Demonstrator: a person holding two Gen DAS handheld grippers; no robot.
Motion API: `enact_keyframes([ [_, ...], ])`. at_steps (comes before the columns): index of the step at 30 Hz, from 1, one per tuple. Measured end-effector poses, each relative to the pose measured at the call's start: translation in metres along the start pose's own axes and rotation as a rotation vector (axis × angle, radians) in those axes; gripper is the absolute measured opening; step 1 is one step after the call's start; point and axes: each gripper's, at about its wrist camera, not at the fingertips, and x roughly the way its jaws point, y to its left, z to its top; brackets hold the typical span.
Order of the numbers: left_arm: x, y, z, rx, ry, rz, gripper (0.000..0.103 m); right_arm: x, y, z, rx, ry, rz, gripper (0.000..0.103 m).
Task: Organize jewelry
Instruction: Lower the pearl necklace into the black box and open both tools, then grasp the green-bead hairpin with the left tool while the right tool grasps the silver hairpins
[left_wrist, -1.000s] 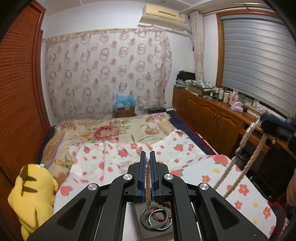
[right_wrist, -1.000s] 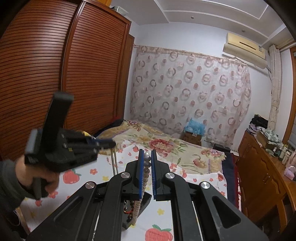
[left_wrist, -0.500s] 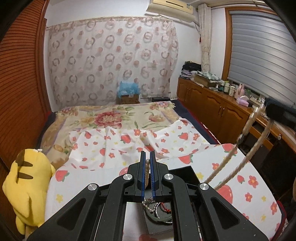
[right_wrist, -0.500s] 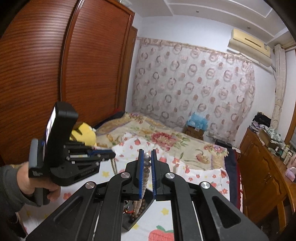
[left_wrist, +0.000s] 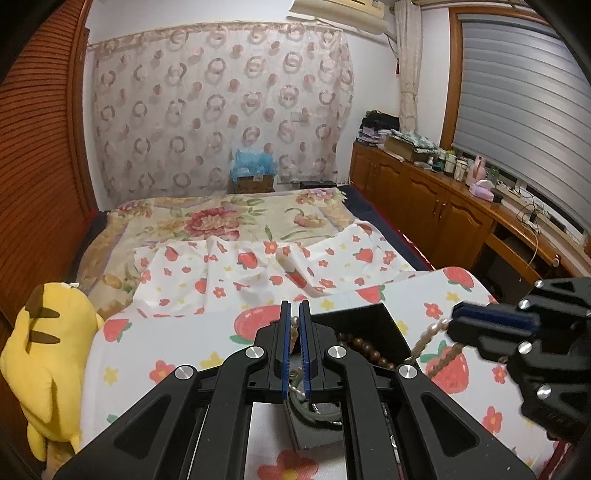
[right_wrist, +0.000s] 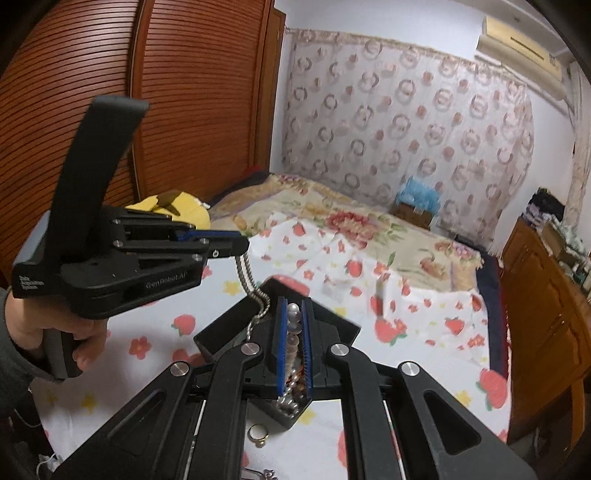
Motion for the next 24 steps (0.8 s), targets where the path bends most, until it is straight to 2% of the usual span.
enact_keyframes([
  [12, -0.005, -0.011, 0.006, 0.009, -0.009, -0.051, 0.004, 0.002, -0.008, -0.014, 0.045, 0.021, 0.007, 0.009],
  [19, -0.013, -0.014, -0.001, 0.021, -0.001, -0.071, 0.005, -0.013, -0.008, -0.044, 0.058, 0.026, 0.021, 0.010],
  [21, -0.016, -0.016, -0.006, 0.029, -0.003, -0.075, 0.009, -0.016, -0.007, -0.058, 0.056, 0.038, 0.020, 0.015],
  [23, -0.021, -0.016, -0.013, 0.031, -0.007, -0.085, 0.018, -0.019, -0.005, -0.073, 0.056, 0.052, 0.024, 0.026],
  [24, -0.024, -0.015, -0.017, 0.031, -0.008, -0.087, 0.018, -0.019, -0.003, -0.080, 0.057, 0.058, 0.024, 0.026],
])
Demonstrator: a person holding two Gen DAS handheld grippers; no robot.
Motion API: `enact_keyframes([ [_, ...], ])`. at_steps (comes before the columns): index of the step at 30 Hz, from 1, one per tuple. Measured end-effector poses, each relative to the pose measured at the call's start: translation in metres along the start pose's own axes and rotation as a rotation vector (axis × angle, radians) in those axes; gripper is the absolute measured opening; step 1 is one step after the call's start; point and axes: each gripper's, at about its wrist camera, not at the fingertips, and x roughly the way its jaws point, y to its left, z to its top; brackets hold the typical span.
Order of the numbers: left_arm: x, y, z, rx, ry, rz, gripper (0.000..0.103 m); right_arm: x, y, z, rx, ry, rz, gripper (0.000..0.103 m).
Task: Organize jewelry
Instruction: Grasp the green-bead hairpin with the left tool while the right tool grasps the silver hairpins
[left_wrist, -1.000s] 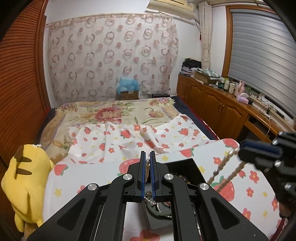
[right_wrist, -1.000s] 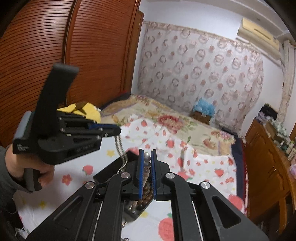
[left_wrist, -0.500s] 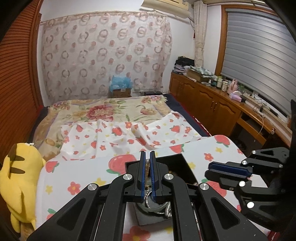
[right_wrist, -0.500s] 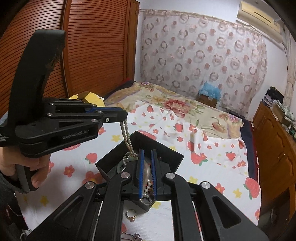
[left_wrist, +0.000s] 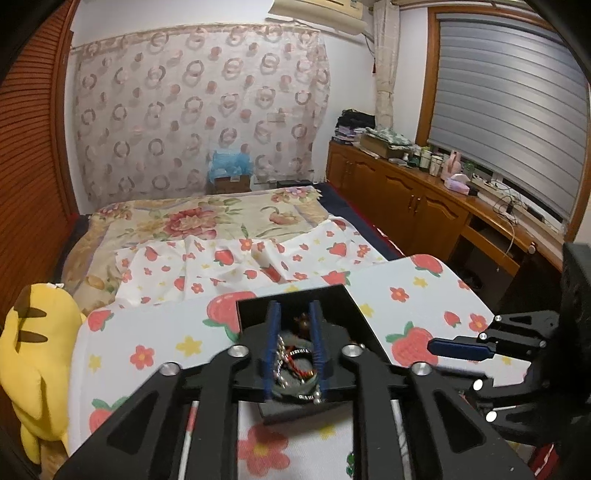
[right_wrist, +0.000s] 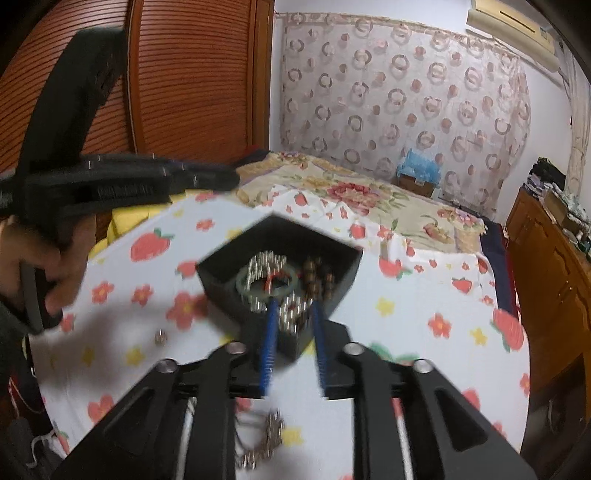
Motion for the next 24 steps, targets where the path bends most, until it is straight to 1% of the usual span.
enact_keyframes([
  [3, -0.005, -0.001, -0.014, 0.009, 0.010, -0.005, 0.019, 0.002, 0.000, -0.020, 0.009, 0.031, -0.003, 0.026],
  [7, -0.003, -0.003, -0.033, 0.013, 0.037, -0.015, 0.027, 0.007, -0.002, -0.044, 0.036, 0.069, 0.000, 0.026],
  [9, -0.001, -0.005, -0.043, 0.025, 0.054, -0.014, 0.027, 0.008, -0.002, -0.056, 0.057, 0.086, 0.004, 0.027],
  [11, 0.000, -0.009, -0.054, 0.043, 0.069, -0.009, 0.029, 0.010, -0.002, -0.065, 0.079, 0.101, 0.011, 0.030],
  [12, 0.001, -0.011, -0.060, 0.050, 0.076, -0.009, 0.031, 0.010, -0.002, -0.067, 0.086, 0.105, 0.012, 0.032],
  [13, 0.001, -0.012, -0.065, 0.056, 0.080, -0.010, 0.036, 0.011, -0.001, -0.070, 0.099, 0.112, 0.016, 0.036],
  [14, 0.001, -0.013, -0.070, 0.061, 0.083, -0.012, 0.040, 0.011, -0.001, -0.072, 0.107, 0.114, 0.021, 0.036],
  [16, 0.002, -0.018, -0.078, 0.074, 0.092, -0.014, 0.042, 0.011, 0.000, -0.075, 0.120, 0.117, 0.034, 0.037],
  [19, 0.005, -0.024, -0.089, 0.093, 0.111, -0.014, 0.048, 0.013, 0.002, -0.079, 0.145, 0.125, 0.064, 0.037],
  [24, 0.011, -0.031, -0.103, 0.116, 0.150, -0.030, 0.048, 0.023, 0.003, -0.081, 0.172, 0.165, 0.067, 0.038],
])
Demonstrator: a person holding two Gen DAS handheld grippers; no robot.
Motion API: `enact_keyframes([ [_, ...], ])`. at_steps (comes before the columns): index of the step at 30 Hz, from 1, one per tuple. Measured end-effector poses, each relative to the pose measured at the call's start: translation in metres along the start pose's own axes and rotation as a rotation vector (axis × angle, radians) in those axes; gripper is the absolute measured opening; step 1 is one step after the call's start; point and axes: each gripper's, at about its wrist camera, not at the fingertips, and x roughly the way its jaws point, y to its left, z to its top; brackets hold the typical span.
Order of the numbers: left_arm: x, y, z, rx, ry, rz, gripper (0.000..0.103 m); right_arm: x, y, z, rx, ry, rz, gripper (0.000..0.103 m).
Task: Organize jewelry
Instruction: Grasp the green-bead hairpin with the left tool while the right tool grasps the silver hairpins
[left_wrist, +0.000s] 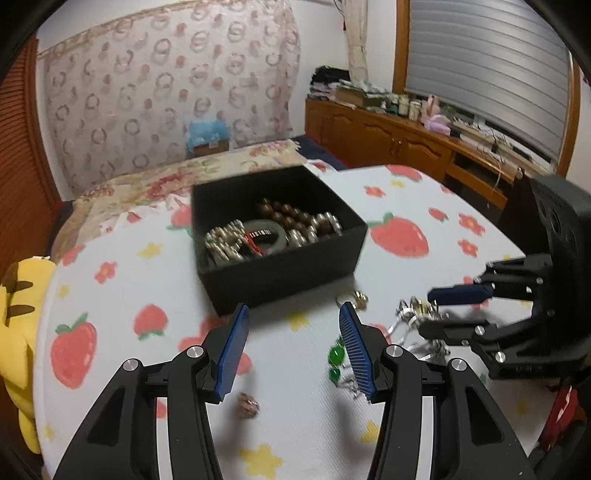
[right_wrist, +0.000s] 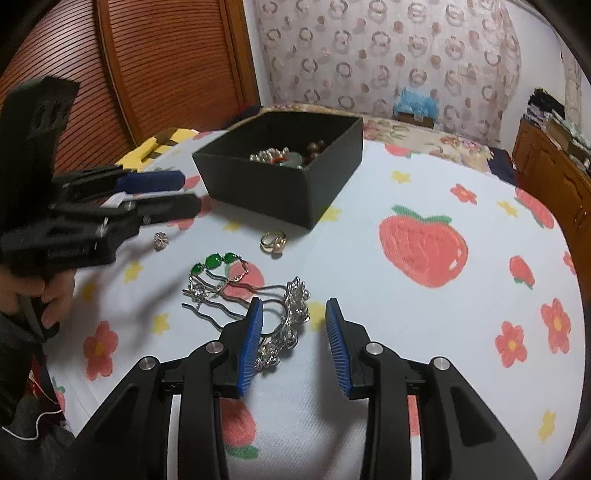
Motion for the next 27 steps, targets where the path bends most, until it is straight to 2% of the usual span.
enact_keyframes([
  [7, 0.016, -0.012, -0.013, 0.025, 0.079, -0.031, 0.047, 0.004, -0.001, 0.002, 0.000, 0.017, 0.017, 0.040],
  [8, 0.018, -0.014, -0.013, 0.027, 0.088, -0.038, 0.041, 0.003, -0.002, 0.001, -0.006, 0.018, 0.019, 0.035],
  [10, 0.021, -0.016, -0.016, 0.029, 0.112, -0.061, 0.035, 0.000, -0.004, 0.000, -0.009, 0.019, 0.037, 0.024],
  [13, 0.024, -0.020, -0.019, 0.033, 0.128, -0.075, 0.034, -0.005, -0.007, -0.002, -0.021, 0.016, 0.027, 0.019],
  [16, 0.024, -0.020, -0.017, 0.038, 0.131, -0.078, 0.033, -0.009, -0.012, -0.005, -0.019, 0.016, 0.025, 0.018],
  [19, 0.027, -0.026, -0.015, 0.046, 0.135, -0.078, 0.022, -0.011, -0.016, -0.006, -0.017, 0.014, 0.015, 0.018],
  [24, 0.027, -0.034, -0.015, 0.083, 0.134, -0.060, 0.010, -0.013, -0.020, -0.007, -0.019, 0.009, -0.002, 0.018],
  [27, 0.026, -0.035, -0.016, 0.099, 0.131, -0.049, 0.010, -0.014, -0.023, -0.007, -0.017, 0.004, -0.012, 0.017],
])
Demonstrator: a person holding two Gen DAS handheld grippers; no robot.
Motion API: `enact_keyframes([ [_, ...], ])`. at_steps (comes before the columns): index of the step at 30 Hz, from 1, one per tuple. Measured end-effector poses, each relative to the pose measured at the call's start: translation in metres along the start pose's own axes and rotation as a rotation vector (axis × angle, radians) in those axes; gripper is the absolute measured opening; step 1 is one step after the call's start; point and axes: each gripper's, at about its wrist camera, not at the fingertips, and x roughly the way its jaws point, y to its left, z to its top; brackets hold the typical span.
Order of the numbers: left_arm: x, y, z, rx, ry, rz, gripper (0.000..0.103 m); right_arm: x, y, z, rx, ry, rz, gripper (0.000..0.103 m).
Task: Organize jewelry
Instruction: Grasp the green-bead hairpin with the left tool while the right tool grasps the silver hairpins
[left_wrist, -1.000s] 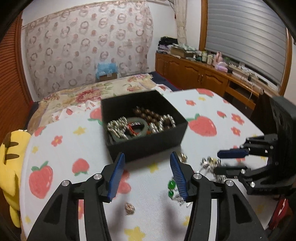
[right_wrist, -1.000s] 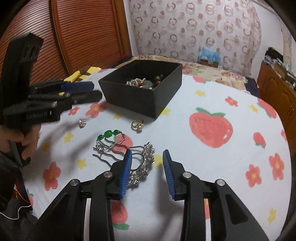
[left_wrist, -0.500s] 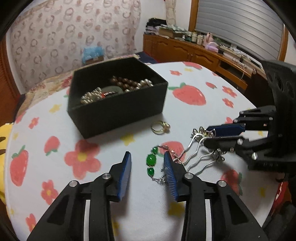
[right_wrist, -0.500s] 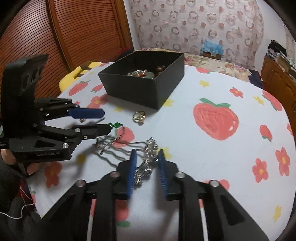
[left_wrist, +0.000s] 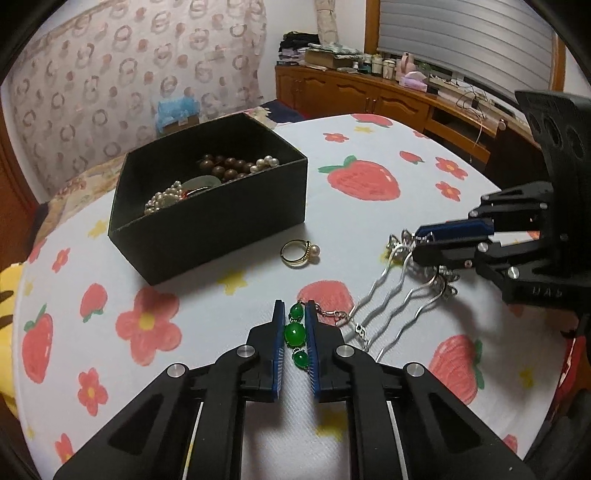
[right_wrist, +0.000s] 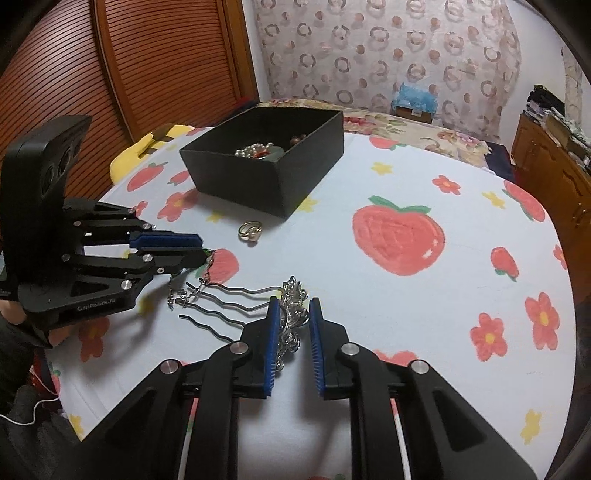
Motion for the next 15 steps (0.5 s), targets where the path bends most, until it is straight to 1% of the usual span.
enact_keyframes([
  [3, -0.003, 0.002, 0.001, -0.005, -0.002, 0.031, 0.010, -0.001, -0.002, 0.000, -0.002, -0.006, -0.006, 0.017],
  [5, -0.009, 0.004, 0.001, -0.011, -0.021, 0.023, 0.010, -0.003, -0.003, 0.000, -0.004, -0.009, -0.007, 0.017],
  [15, -0.036, 0.015, 0.006, -0.050, -0.096, 0.042, 0.010, -0.012, -0.015, -0.005, -0.002, -0.015, -0.052, 0.017],
])
